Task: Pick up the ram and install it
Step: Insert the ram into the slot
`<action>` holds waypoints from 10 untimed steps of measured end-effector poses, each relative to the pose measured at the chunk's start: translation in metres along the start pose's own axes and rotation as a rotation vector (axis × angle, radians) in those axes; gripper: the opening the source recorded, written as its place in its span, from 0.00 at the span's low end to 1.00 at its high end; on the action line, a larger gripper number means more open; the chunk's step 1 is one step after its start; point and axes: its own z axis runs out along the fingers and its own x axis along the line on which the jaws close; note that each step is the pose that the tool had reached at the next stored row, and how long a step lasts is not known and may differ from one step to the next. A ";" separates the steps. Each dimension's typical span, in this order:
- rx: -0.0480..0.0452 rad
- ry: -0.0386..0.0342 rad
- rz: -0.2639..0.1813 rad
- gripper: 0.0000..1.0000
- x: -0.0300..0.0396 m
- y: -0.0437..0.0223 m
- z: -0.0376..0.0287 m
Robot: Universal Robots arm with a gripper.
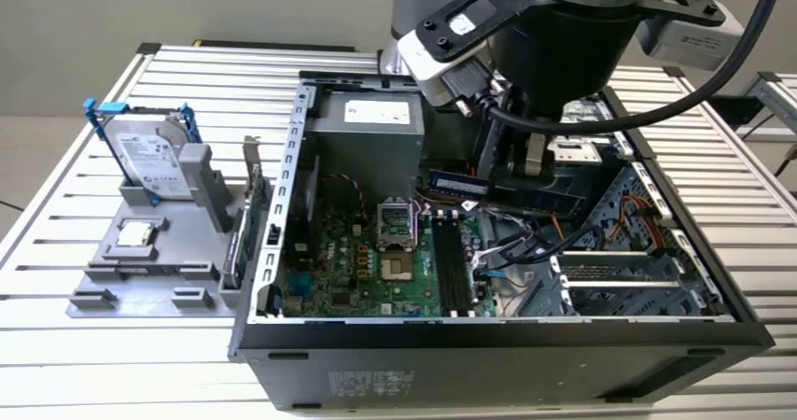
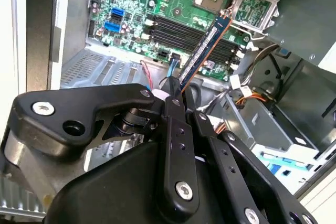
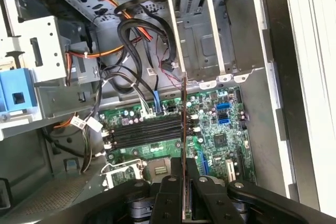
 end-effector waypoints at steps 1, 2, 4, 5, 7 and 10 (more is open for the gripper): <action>0.0001 -0.0001 0.010 0.00 0.0000 0.0000 0.0000; 0.0002 -0.0002 0.021 0.00 0.0000 0.0000 0.0000; 0.0003 -0.0003 0.041 0.00 0.0000 0.0000 0.0000; 0.0004 -0.0004 0.052 0.00 0.0000 0.0000 0.0000; 0.0005 -0.0006 0.073 0.00 0.0000 0.0000 0.0000; 0.0007 -0.0008 0.103 0.00 0.0000 0.0000 0.0000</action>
